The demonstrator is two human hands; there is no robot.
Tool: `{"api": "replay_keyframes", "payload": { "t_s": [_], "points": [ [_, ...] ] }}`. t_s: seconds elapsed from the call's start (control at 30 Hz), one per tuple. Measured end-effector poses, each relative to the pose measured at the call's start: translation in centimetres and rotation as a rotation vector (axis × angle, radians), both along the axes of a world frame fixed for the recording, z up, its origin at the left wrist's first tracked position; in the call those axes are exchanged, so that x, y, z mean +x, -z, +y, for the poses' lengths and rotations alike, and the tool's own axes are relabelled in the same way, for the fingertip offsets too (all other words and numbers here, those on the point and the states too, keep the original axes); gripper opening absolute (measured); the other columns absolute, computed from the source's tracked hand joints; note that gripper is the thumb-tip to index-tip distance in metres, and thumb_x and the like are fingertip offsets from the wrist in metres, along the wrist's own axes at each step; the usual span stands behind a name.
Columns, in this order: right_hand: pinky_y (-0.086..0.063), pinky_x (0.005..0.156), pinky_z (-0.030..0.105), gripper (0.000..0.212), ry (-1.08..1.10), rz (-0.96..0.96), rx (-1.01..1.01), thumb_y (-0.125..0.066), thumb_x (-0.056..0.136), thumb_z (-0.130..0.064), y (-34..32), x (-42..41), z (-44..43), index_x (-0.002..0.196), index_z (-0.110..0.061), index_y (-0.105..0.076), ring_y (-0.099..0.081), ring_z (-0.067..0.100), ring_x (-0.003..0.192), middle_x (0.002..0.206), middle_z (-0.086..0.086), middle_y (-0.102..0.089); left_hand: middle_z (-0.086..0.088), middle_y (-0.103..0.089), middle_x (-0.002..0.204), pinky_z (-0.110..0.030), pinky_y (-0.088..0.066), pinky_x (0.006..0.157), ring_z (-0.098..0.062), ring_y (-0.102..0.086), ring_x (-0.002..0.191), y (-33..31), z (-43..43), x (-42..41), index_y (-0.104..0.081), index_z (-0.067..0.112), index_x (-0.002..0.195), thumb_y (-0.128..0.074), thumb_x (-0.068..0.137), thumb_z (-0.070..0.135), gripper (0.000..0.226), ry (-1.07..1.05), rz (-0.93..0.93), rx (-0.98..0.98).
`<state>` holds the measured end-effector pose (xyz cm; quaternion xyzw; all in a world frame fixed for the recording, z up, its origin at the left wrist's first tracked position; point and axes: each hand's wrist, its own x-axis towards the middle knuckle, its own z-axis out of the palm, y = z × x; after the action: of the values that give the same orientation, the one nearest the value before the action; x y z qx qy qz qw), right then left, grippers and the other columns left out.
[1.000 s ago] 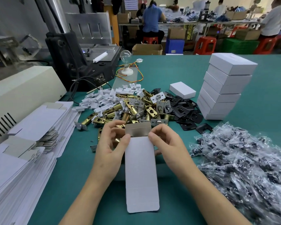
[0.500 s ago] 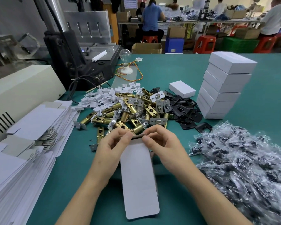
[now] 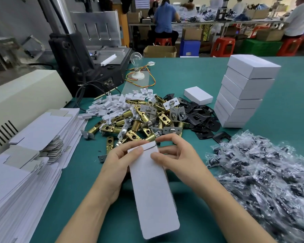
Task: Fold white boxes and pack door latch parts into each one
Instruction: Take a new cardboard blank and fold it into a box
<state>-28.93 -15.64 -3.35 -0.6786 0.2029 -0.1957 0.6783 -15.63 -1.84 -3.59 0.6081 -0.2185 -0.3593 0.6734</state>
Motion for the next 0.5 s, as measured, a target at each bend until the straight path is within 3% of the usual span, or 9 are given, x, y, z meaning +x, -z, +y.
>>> {"api": "replay_keyframes", "payload": {
  "t_s": [0.13,0.27,0.4,0.5],
  "points": [
    [-0.061,0.083,0.032,0.026,0.001,0.017,-0.060,-0.081,0.086,-0.023,0.14,-0.05,-0.14,0.110,-0.025,-0.073,-0.076,0.015,0.096,0.103,-0.001,-0.078,-0.010,-0.078,0.102,-0.036,-0.058,0.074,-0.025,-0.070,0.087,0.17,0.02,0.14,-0.082,0.023,0.098,-0.077,0.082,0.036,0.022,-0.039,-0.027,0.014],
    [-0.061,0.085,0.028,0.023,-0.013,0.019,-0.103,-0.079,0.090,-0.019,0.02,-0.12,-0.13,0.112,-0.023,-0.074,-0.075,0.010,0.099,0.104,-0.005,-0.079,-0.006,-0.077,0.095,-0.032,-0.055,0.073,-0.021,-0.069,0.085,0.39,0.24,0.62,-0.081,0.022,0.093,-0.082,0.080,0.038,0.021,-0.046,-0.057,0.016],
    [-0.062,0.086,0.047,0.027,-0.019,-0.009,-0.090,-0.080,0.084,-0.031,-0.02,-0.06,-0.01,0.109,-0.029,-0.070,-0.076,0.023,0.095,0.103,0.002,-0.079,-0.005,-0.080,0.104,-0.038,-0.058,0.083,-0.020,-0.072,0.091,0.43,0.16,0.65,-0.083,0.028,0.103,-0.078,0.080,0.038,0.025,-0.009,-0.092,0.011],
    [-0.060,0.074,0.039,0.024,-0.015,-0.026,-0.138,-0.076,0.079,-0.043,-0.16,-0.13,0.12,0.099,-0.032,-0.068,-0.074,0.016,0.085,0.095,0.002,-0.078,-0.004,-0.080,0.107,-0.037,-0.058,0.085,-0.019,-0.072,0.095,0.37,0.24,0.58,-0.083,0.029,0.106,-0.077,0.082,0.038,0.026,0.021,-0.105,0.009]
  ]
}}
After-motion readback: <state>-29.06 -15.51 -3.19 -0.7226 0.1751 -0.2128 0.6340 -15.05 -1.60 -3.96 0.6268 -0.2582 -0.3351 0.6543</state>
